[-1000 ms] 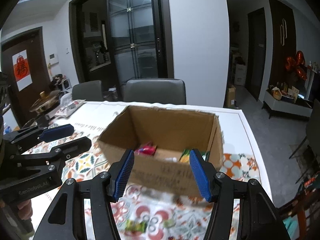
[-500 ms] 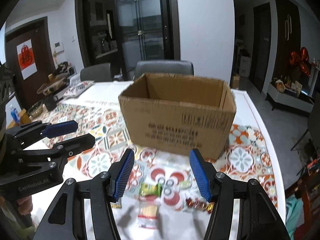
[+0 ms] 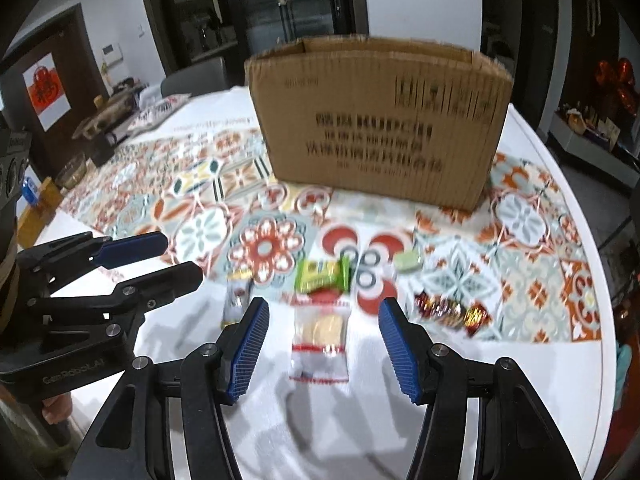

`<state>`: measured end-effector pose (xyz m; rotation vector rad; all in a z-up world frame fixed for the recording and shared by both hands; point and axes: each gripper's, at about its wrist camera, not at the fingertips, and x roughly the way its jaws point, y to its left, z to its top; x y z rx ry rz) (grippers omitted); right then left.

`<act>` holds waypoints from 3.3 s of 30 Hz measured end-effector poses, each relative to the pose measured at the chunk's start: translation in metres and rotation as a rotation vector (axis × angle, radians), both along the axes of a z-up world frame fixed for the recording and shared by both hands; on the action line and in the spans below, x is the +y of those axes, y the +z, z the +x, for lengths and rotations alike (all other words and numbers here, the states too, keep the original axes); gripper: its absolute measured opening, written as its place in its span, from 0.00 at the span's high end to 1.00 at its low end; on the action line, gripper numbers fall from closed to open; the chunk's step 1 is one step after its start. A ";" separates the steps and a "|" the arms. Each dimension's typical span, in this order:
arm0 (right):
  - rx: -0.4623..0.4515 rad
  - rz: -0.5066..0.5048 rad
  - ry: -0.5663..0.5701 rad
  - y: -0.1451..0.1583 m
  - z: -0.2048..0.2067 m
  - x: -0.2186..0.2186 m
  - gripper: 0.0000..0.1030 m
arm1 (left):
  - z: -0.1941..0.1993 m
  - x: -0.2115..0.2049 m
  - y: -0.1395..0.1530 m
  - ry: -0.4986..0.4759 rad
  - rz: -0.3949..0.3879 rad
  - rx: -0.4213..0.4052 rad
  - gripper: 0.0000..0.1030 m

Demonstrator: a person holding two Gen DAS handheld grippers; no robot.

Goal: Organize snacks
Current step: 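Move both tools back over the remaining snacks on the table, then grasp the white-wrapped bar with the left gripper while the right grasps the clear pastry bag, then carry both snacks over the box and open both grippers to drop them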

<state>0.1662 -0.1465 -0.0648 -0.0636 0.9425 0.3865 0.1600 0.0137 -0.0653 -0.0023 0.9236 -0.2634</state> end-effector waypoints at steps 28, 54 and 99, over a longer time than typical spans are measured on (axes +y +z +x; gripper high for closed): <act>0.125 0.017 -0.006 -0.047 0.017 0.009 0.56 | 0.031 -0.008 -0.055 0.040 0.009 0.117 0.65; 0.023 0.042 -0.008 -0.009 0.005 0.000 0.70 | 0.004 -0.011 -0.011 0.034 -0.046 0.024 0.81; -0.364 0.087 -0.029 0.166 0.075 -0.027 0.70 | 0.083 -0.034 0.163 -0.017 -0.021 -0.365 0.81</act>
